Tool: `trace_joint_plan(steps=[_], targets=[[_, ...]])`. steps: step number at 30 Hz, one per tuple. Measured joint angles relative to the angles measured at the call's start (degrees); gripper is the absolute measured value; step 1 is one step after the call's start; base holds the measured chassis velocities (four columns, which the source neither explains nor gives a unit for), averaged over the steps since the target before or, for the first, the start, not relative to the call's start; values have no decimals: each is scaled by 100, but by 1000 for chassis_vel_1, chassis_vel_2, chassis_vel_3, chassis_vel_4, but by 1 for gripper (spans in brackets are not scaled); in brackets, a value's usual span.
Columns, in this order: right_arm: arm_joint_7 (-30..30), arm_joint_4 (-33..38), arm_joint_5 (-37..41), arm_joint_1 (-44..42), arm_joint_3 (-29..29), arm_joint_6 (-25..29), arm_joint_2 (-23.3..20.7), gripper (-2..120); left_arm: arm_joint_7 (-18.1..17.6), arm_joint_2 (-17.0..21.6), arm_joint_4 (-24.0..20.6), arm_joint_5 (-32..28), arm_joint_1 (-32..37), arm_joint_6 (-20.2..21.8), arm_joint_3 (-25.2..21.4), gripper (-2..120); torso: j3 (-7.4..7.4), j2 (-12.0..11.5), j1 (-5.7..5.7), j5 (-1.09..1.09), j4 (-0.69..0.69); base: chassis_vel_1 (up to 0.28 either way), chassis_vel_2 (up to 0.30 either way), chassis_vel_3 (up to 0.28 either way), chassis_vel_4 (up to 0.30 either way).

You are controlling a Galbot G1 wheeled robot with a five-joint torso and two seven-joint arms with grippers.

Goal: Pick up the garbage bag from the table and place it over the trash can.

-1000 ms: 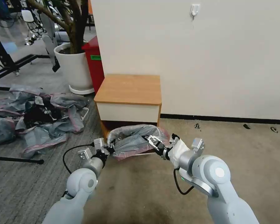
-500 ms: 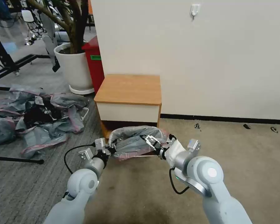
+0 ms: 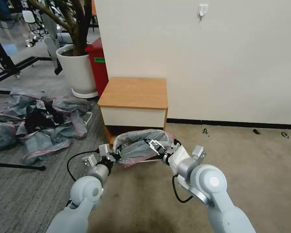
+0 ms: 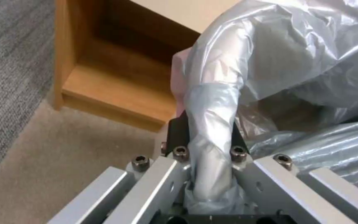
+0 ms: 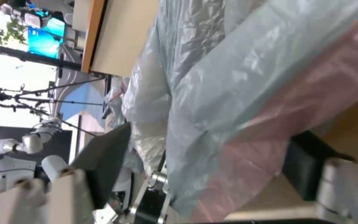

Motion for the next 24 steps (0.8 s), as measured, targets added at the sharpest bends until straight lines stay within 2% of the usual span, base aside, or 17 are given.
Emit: trace_joint_plan(steps=[1, 3, 6, 7, 10, 11, 16, 17, 22, 24], targets=[[-37, -24, -54, -9, -19, 21, 17, 71, -1, 0, -7, -4, 0, 0, 7, 2, 0, 0, 0, 0, 0, 0, 0, 0, 0], [-61, -36, -87, -13, -32, 36, 28, 68, -2, -1, -8, -6, -1, 0, 14, 2, 0, 0, 0, 0, 0, 0, 0, 0, 0], [-179, -53, -217, -21, -78, 110, 58, 54, -3, -12, -9, -16, -14, 0, 38, 2, 0, 0, 0, 0, 0, 0, 0, 0, 0], [-179, -53, -217, -21, -78, 110, 58, 54, -3, -12, -9, -16, -14, 0, 38, 2, 0, 0, 0, 0, 0, 0, 0, 0, 0], [-227, -46, -280, -28, -97, 125, 45, 39, -4, -12, 23, -17, -31, 0, 43, 2, 0, 0, 0, 0, 0, 0, 0, 0, 0], [-227, -46, -280, -28, -97, 125, 45, 39, -4, -12, 23, -17, -31, 0, 43, 2, 0, 0, 0, 0, 0, 0, 0, 0, 0], [-338, -48, -408, -76, -134, 160, 25, 16, -5, -4, 59, -17, -57, 0, 42, 2, 0, 0, 0, 0, 0, 0, 0, 0, 0], [-338, -48, -408, -76, -134, 160, 25, 16, -5, -4, 59, -17, -57, 0, 42, 2, 0, 0, 0, 0, 0, 0, 0, 0, 0], [-422, -65, -553, -116, -195, 216, 46, 0, -13, -20, 92, -32, -80, 0, 41, 2, 0, 0, 0, 0, 0, 0, 0, 0, 0], [-465, -4, -594, -168, -202, 235, 33, 0, -32, -27, 137, -66, -115, -2, 28, 2, 0, 0, 0, 0, 0, 0, 0, 0, 0]])
